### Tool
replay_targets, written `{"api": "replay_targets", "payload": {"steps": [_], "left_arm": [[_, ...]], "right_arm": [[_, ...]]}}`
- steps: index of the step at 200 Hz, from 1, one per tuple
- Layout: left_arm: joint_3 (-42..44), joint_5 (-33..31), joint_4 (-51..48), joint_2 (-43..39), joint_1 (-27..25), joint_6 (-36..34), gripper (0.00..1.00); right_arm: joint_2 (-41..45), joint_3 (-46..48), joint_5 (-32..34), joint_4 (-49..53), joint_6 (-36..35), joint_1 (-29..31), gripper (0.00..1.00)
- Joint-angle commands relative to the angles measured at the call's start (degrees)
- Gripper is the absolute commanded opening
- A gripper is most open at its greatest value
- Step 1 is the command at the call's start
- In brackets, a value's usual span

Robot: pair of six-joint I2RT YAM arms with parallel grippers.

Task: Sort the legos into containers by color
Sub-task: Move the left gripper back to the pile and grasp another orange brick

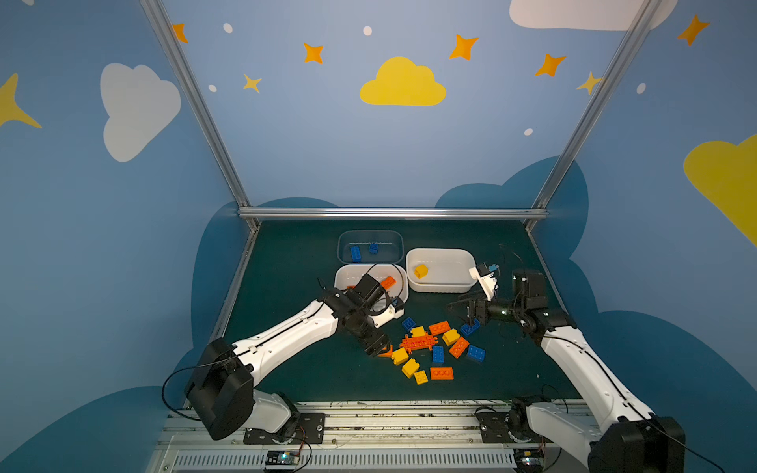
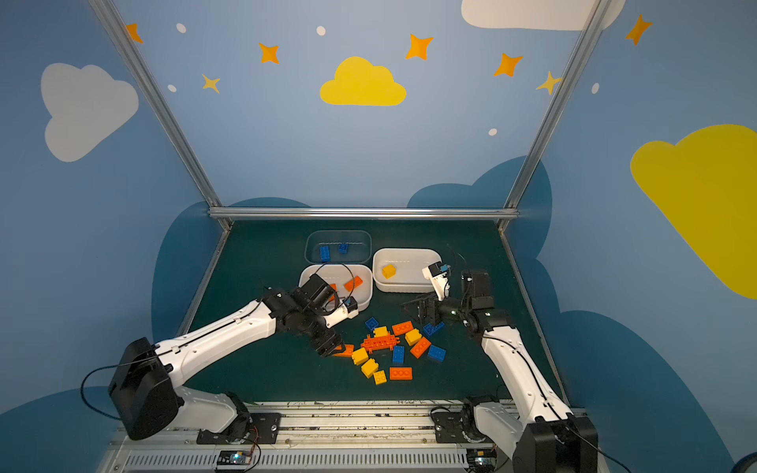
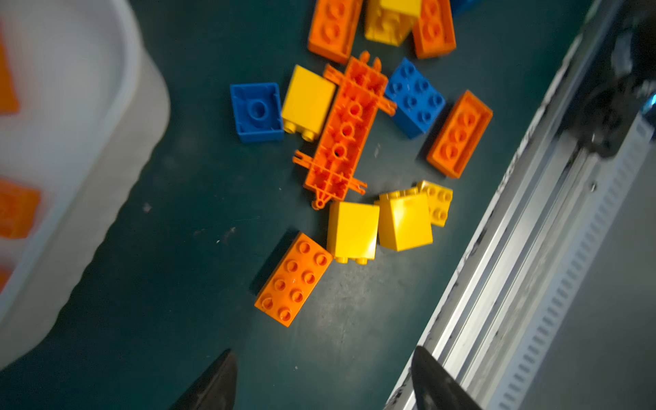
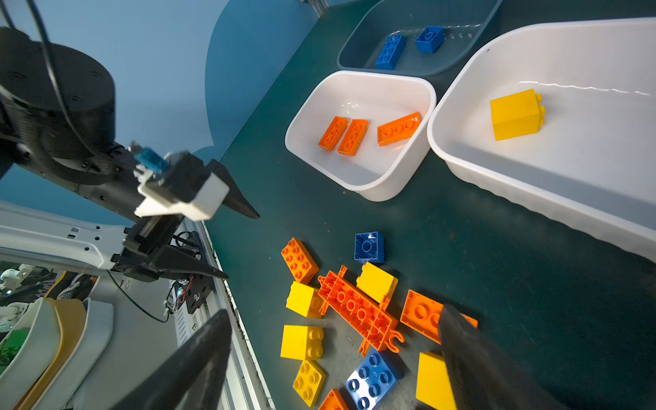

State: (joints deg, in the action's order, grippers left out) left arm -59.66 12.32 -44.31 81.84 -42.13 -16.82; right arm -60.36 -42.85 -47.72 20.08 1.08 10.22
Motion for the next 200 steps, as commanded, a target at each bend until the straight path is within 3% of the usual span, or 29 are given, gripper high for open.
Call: {"api": "replay_targets", "payload": {"steps": [1, 23, 33, 84, 132, 164, 200], "left_arm": [[0.68, 1.66, 1.43, 2.55, -0.01, -18.49, 0.76], [-0.47, 1.4, 1.08, 8.35, -0.1, -24.58, 0.75], [-0.57, -1.59, 1.9, 10.68, -0.1, -26.02, 0.75], [0.75, -3.99, 8.18, 16.19, -1.62, -28.25, 0.68], [2.08, -7.09, 10.43, 18.53, -3.72, -28.86, 0.47], [1.04, -8.61, 6.99, 15.19, -3.68, -26.71, 0.32], [-3.52, -6.85, 2.23, 8.85, -1.26, -16.47, 0.3]], "right_arm": [[1.01, 0.2, -0.93, 1.07, -0.8, 0.2, 0.9], [1.48, 0.42, -0.49, 1.09, -0.29, 0.24, 0.9], [1.72, 0.45, -0.31, 1.39, -0.39, 0.21, 0.9], [1.95, 0.07, 0.91, 2.84, -1.08, 0.15, 0.9], [2.34, -0.11, 1.56, 4.04, -1.6, -0.01, 0.9], [3.0, -0.33, 2.41, 4.69, -1.77, -0.12, 0.9], [3.6, 0.42, 3.51, 2.23, -0.48, -0.2, 0.9]]}}
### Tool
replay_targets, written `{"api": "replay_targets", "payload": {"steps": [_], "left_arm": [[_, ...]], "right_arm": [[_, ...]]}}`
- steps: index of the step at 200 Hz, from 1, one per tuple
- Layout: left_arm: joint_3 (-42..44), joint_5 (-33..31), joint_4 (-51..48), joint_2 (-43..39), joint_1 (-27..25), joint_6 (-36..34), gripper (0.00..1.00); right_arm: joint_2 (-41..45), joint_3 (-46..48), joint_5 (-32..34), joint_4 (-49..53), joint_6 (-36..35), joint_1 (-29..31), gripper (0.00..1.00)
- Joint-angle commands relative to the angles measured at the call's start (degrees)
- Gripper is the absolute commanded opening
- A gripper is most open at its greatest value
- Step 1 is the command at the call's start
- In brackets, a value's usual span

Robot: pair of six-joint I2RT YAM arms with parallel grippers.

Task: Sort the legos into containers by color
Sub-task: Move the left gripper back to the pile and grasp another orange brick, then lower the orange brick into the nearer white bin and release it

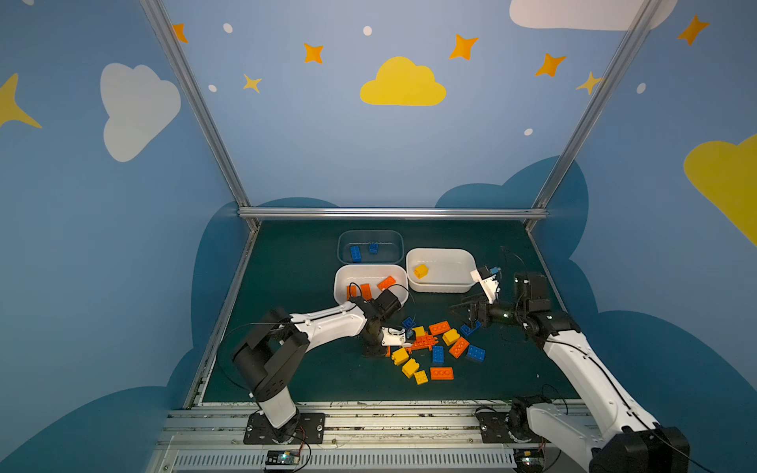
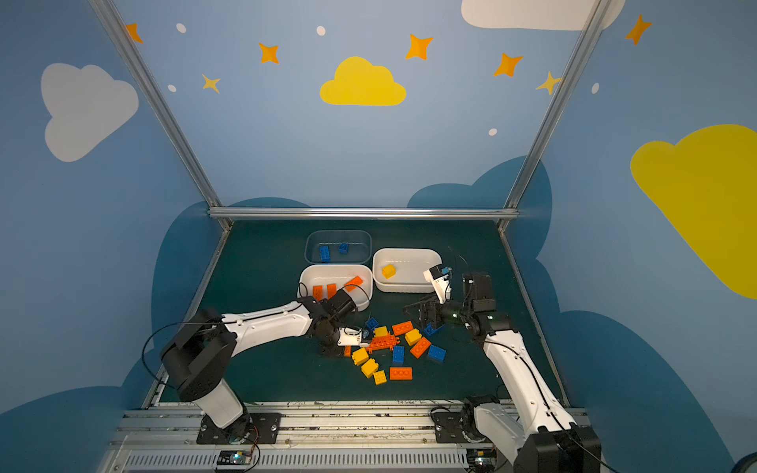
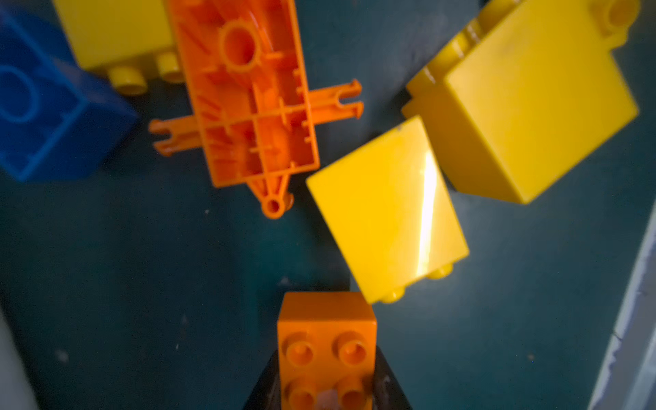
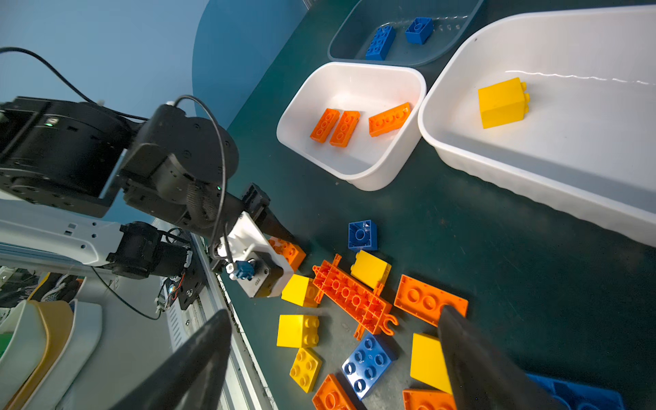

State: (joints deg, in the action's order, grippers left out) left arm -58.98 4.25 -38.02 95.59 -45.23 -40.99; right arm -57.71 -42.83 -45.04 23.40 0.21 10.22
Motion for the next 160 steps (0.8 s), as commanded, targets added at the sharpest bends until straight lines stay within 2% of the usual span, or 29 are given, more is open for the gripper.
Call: {"api": "replay_targets", "payload": {"steps": [1, 17, 38, 65, 86, 119, 140, 160], "left_arm": [[-4.38, 1.29, -4.07, -5.02, 1.96, 8.18, 0.3], [-7.8, 2.27, -3.39, -7.22, 4.37, 15.53, 0.28], [-10.56, 1.27, 2.58, -8.43, 8.17, 24.91, 0.27], [-17.03, -3.06, 6.98, -2.54, 12.63, 34.27, 0.25], [-24.38, -5.87, 3.7, 5.13, 13.24, 36.74, 0.25], [-30.94, -7.28, 1.47, 14.71, 14.03, 40.96, 0.25], [-33.0, -9.07, -1.24, 18.88, 14.49, 45.35, 0.27], [-31.55, -8.59, -0.84, 20.14, 14.95, 48.5, 0.27]], "right_arm": [[0.95, 0.39, 0.78, -1.13, 0.45, -0.2, 0.9], [0.6, 0.3, 0.44, -2.22, 1.31, -0.23, 0.9], [0.16, 0.3, -0.16, -4.0, 2.58, -0.22, 0.9], [-0.51, 0.16, -0.57, -5.37, 3.46, -0.2, 0.9], [-0.65, -0.1, -0.76, -5.39, 3.46, -0.22, 0.9], [-0.55, 0.43, -0.4, -5.61, 3.39, -0.2, 0.9], [-0.73, 0.41, -0.41, -5.45, 3.12, -0.21, 0.9], [-0.88, 0.53, -0.06, -5.21, 2.6, -0.2, 0.9]]}}
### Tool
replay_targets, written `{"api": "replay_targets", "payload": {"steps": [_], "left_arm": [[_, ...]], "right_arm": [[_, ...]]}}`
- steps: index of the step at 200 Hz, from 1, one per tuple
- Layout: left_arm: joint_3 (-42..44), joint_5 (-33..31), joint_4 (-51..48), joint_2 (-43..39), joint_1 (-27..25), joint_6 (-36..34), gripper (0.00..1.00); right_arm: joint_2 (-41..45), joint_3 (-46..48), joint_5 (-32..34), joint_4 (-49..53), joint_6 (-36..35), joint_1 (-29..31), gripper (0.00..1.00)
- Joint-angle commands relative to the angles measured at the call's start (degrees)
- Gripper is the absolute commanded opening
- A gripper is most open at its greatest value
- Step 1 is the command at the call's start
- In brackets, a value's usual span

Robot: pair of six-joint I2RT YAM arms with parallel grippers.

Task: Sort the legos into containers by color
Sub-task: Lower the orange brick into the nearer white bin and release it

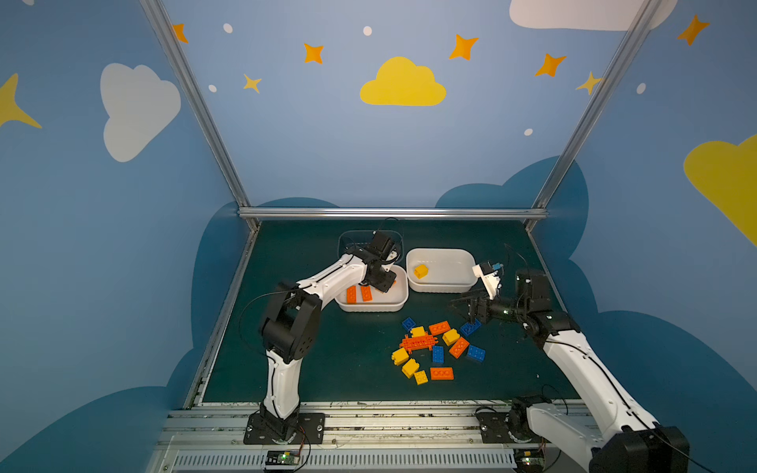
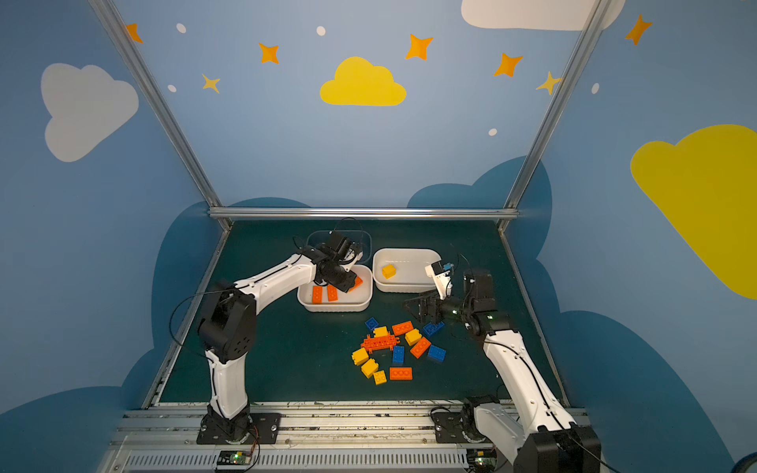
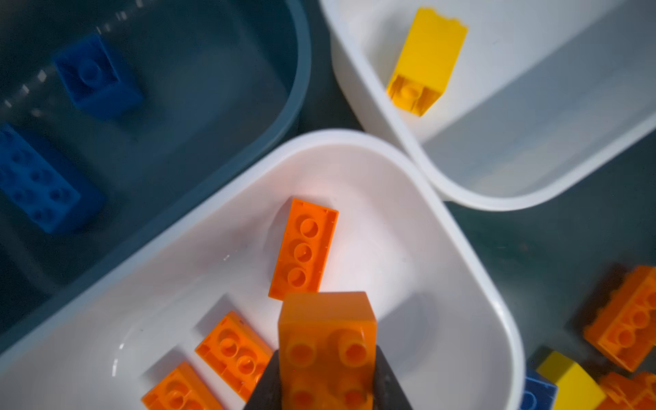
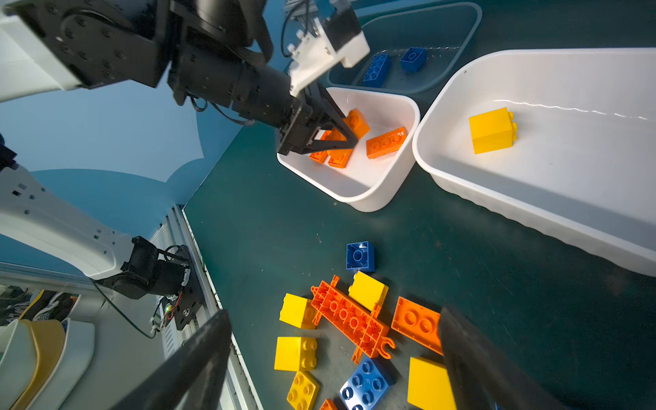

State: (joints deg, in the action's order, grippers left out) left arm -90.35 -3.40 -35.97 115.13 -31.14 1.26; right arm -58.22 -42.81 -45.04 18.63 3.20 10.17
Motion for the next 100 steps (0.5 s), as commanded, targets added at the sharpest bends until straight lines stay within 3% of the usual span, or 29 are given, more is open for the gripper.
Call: {"api": "replay_targets", "payload": {"steps": [1, 55, 100], "left_arm": [[-0.01, -0.88, -2.8, 0.7, 0.92, 6.41, 0.27], [1.66, -3.16, -4.93, 2.68, 3.3, 10.33, 0.32], [0.21, -2.53, -7.01, 1.3, 5.08, 9.72, 0.54]], "right_arm": [[-0.39, 0.52, -0.05, -0.49, -0.44, -0.2, 0.9], [-2.38, 0.0, -0.59, -1.18, -0.3, -0.2, 0.9], [-3.18, -0.43, -1.29, -1.48, -0.43, -0.12, 0.9]]}}
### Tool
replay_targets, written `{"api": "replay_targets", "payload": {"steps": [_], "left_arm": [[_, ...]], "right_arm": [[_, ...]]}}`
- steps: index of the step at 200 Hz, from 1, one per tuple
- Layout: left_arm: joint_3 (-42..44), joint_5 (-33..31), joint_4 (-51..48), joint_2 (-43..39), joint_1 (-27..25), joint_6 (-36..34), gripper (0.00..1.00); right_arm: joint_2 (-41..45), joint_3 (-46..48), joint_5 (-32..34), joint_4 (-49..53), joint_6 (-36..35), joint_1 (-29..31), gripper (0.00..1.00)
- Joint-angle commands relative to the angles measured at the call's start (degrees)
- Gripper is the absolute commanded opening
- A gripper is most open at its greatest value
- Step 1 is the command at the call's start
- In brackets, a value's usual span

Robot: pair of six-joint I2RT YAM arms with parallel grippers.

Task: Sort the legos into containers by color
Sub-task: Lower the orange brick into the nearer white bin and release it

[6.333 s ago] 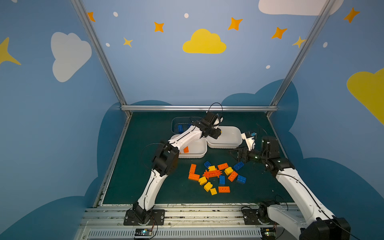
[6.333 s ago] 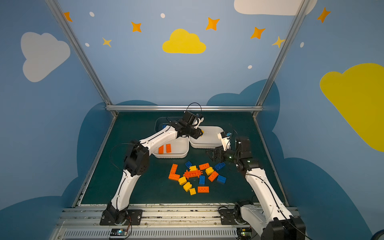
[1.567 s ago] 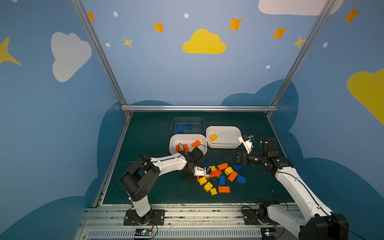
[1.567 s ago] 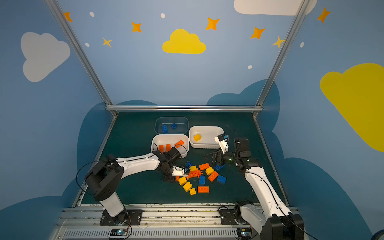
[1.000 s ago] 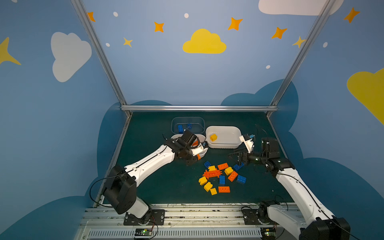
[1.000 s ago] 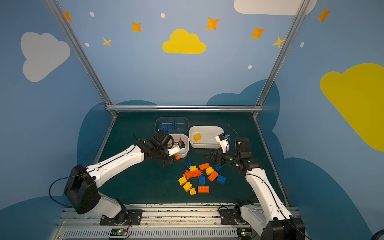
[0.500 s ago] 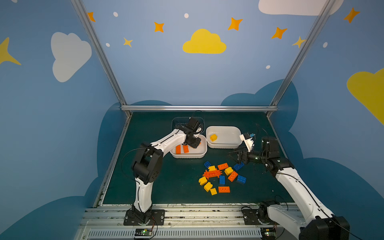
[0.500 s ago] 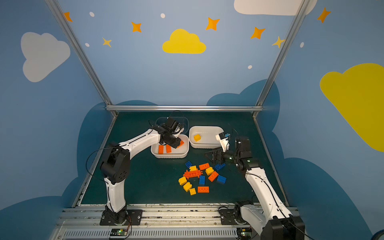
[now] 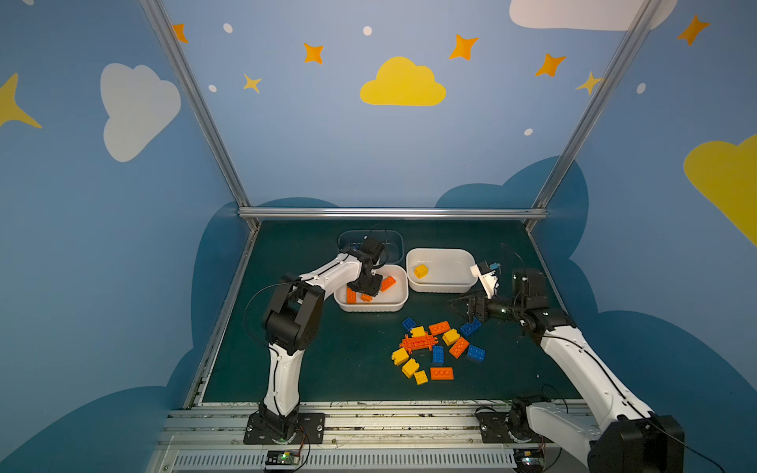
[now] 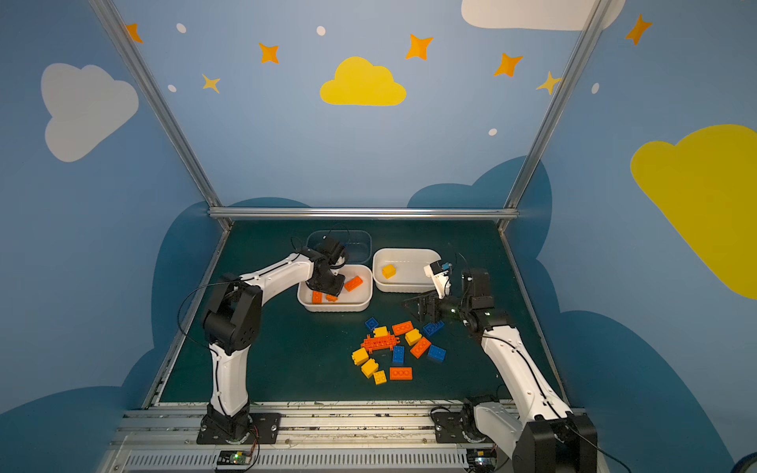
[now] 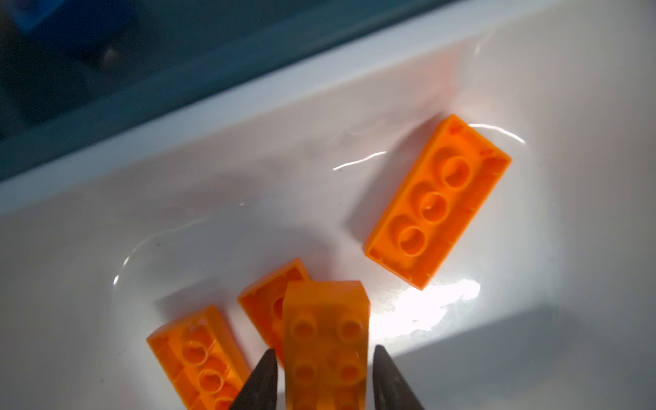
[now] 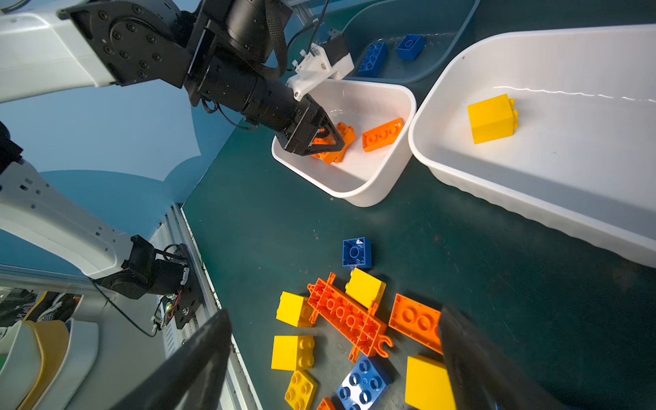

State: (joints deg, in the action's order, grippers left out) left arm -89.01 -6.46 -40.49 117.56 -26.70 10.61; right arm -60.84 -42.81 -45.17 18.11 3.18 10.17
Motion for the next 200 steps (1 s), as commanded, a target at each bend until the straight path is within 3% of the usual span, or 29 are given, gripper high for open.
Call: {"api": "replay_targets", "payload": {"steps": [1, 36, 82, 111, 127, 200], "left_arm": [[-1.19, 0.68, -2.48, -1.2, 0.62, 0.37, 0.54], [-3.22, 6.76, -3.44, -5.89, 0.67, 3.2, 0.55], [0.77, 22.5, -2.01, -10.46, 1.59, 8.98, 0.63], [2.77, 20.19, -3.1, -11.33, 1.8, 8.17, 0.64], [2.71, 14.46, -4.4, -11.1, 1.8, 6.35, 0.65], [-0.43, 5.84, -3.33, -1.88, 1.91, 0.17, 0.65]], "right_arm": [[-0.53, -0.43, -1.24, -0.88, -0.43, -0.18, 0.9], [-0.41, -0.44, -1.24, 0.06, -0.89, -0.16, 0.9], [0.7, 1.21, -0.98, -0.73, -0.28, -0.18, 0.9], [0.93, 1.79, -0.98, -1.02, -0.27, -0.16, 0.9], [0.64, 1.81, -0.99, -1.0, -0.54, -0.18, 0.9], [-0.75, 1.14, -1.33, -1.11, -0.99, -0.26, 0.9]]}}
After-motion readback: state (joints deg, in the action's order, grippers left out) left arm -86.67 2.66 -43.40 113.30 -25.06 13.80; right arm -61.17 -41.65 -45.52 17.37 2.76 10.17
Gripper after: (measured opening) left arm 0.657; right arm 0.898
